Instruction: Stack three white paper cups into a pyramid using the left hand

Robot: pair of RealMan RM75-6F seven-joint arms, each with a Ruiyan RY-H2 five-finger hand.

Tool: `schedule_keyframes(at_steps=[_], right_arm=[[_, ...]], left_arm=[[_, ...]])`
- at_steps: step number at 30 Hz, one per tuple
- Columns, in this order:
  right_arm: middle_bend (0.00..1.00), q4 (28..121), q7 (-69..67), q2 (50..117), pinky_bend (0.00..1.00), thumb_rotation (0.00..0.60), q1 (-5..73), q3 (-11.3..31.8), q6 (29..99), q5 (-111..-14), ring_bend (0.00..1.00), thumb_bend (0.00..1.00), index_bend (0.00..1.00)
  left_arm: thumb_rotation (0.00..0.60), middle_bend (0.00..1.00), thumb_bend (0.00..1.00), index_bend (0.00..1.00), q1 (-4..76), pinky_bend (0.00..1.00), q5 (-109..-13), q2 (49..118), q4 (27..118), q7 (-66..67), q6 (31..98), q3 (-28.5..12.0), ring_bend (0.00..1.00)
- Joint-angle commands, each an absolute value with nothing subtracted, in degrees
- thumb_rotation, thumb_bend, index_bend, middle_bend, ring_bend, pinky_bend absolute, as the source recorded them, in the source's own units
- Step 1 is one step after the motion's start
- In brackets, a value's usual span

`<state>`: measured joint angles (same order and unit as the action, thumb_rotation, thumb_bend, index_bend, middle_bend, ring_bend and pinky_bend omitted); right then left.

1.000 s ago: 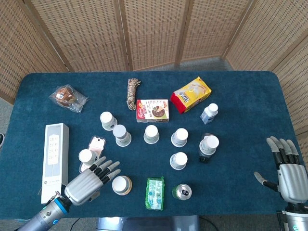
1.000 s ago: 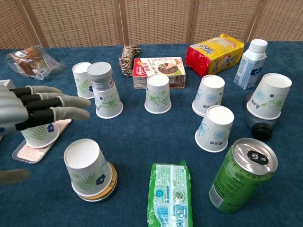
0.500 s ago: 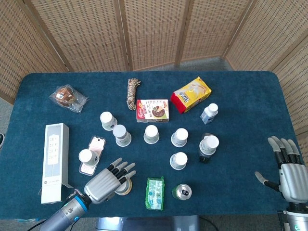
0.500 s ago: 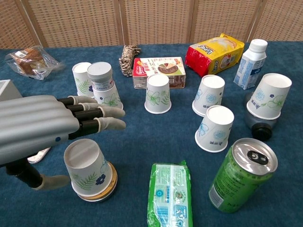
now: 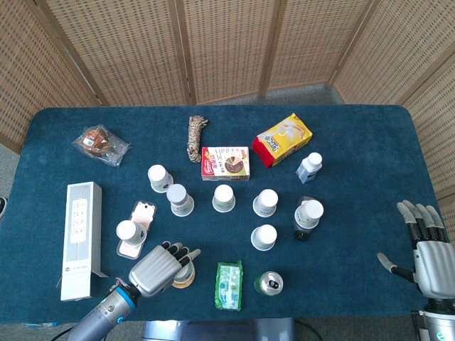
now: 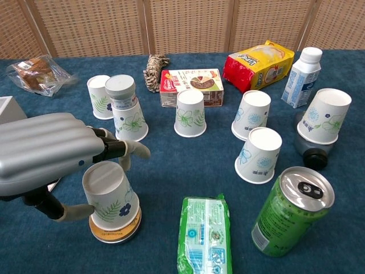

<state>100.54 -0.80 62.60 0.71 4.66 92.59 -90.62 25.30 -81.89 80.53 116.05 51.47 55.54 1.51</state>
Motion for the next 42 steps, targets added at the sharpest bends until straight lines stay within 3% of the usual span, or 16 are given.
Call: schedule_keyframes(at_steps=[1, 11, 15, 29, 42], right_arm=[[0.0, 100.6, -0.7, 62.6, 0.0, 0.6, 0.7, 4.7, 92.6, -90.6, 0.0, 0.19, 0.0], [0.0, 100.5, -0.8, 62.6, 0.0, 0.6, 0.8, 4.6, 92.4, -90.5, 0.0, 0.19, 0.0], [0.0, 100.4, -0.9, 62.6, 0.0, 0.6, 0.8, 4.6, 92.4, -90.5, 0.0, 0.19, 0.0], [0.0, 100.4, -1.3, 62.6, 0.0, 0.6, 0.9, 4.5, 91.9, -90.3, 0.0, 0.19, 0.0], [0.0, 100.7, -3.5, 61.9, 0.0, 0.6, 0.9, 4.5, 91.8, -90.0, 0.0, 0.19, 0.0]], left_arm=[[0.6, 0.35, 0.32, 0.15, 25.5, 0.46, -82.0, 80.7, 115.9, 50.9, 56.4, 1.4, 0.31], [0.6, 0.39, 0.32, 0.18, 27.1, 0.49, -80.6, 84.7, 115.7, 51.1, 61.2, -3.3, 0.35], [0.6, 0.46, 0.32, 0.18, 27.9, 0.52, -78.8, 86.2, 116.2, 54.4, 62.2, -3.8, 0.4], [0.6, 0.45, 0.33, 0.2, 34.7, 0.54, -69.3, 98.4, 111.6, 63.3, 64.6, -10.1, 0.4], [0.6, 0.46, 0.32, 0.19, 40.5, 0.54, -63.1, 106.8, 101.8, 65.1, 66.5, -12.3, 0.4]])
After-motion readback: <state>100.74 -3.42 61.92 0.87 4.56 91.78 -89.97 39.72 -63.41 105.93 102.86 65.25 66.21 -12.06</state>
